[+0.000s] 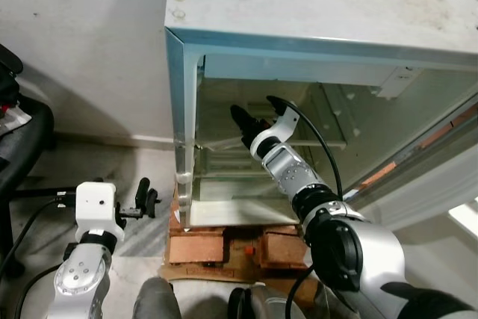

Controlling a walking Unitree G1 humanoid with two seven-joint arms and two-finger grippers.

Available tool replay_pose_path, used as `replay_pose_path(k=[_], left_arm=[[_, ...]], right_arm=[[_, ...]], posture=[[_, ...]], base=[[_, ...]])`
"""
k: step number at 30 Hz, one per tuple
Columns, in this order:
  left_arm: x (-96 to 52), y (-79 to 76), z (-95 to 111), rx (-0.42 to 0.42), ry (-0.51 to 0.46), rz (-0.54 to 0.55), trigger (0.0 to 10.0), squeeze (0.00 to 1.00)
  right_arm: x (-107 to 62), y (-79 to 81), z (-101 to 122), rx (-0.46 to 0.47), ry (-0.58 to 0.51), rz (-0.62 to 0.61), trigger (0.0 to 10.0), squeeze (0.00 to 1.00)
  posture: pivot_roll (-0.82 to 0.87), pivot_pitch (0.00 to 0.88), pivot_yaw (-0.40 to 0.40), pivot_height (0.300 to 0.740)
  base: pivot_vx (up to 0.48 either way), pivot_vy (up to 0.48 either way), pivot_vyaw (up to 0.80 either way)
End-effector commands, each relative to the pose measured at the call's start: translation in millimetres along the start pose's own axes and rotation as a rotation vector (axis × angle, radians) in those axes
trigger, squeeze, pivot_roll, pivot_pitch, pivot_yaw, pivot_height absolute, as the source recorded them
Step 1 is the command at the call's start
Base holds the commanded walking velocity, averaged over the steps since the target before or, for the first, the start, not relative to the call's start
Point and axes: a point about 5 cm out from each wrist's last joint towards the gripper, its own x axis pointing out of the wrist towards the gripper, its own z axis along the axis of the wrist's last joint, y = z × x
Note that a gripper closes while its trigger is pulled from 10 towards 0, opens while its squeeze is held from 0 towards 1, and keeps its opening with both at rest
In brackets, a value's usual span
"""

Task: Restocking fridge

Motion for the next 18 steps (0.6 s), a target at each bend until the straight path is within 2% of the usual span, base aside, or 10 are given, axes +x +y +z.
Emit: replay_pose_path(k=[1,5,10,15,16,18], left_arm=[[-0.7,-2.3,-4,0.002,0.009,-0.005,10.0,0.0],[0.6,-3.1,-4,0.004,0.004,-0.004,10.0,0.0],[3.0,-2.7,-5,0.007,0.004,0.007,10.0,0.0],[3.6,-2.7,-5,0.01,0.003,0.007,10.0,0.0],[3.2,-2.4,-5,0.011,0.004,0.008,10.0,0.0],[3.2,-2.0,-5,0.012,0.005,0.011,10.0,0.0]], right_arm=[[-1.4,7.7,-24,-0.021,0.036,0.052,10.0,1.0],[-5.6,1.3,-22,-0.142,0.045,0.074,10.0,1.0],[-7.7,-0.4,-20,-0.344,0.058,0.095,10.0,1.0],[-8.9,-1.4,-20,-0.393,0.07,0.103,10.0,1.0],[-10.6,-3.9,-23,-0.435,0.088,0.099,10.0,1.0],[-12.2,-7.4,-25,-0.463,0.107,0.084,10.0,1.0]], posture=[[0.21,0.127,-0.16,0.74],[0.2,0.126,-0.158,0.74],[0.19,0.125,-0.154,0.74],[0.2,0.126,-0.153,0.74],[0.2,0.127,-0.152,0.74],[0.2,0.127,-0.154,0.74]], base=[[0.0,0.0,0.0],[0.0,0.0,0.0],[0.0,0.0,0.0],[0.0,0.0,0.0],[0.0,0.0,0.0],[0.0,0.0,0.0]])
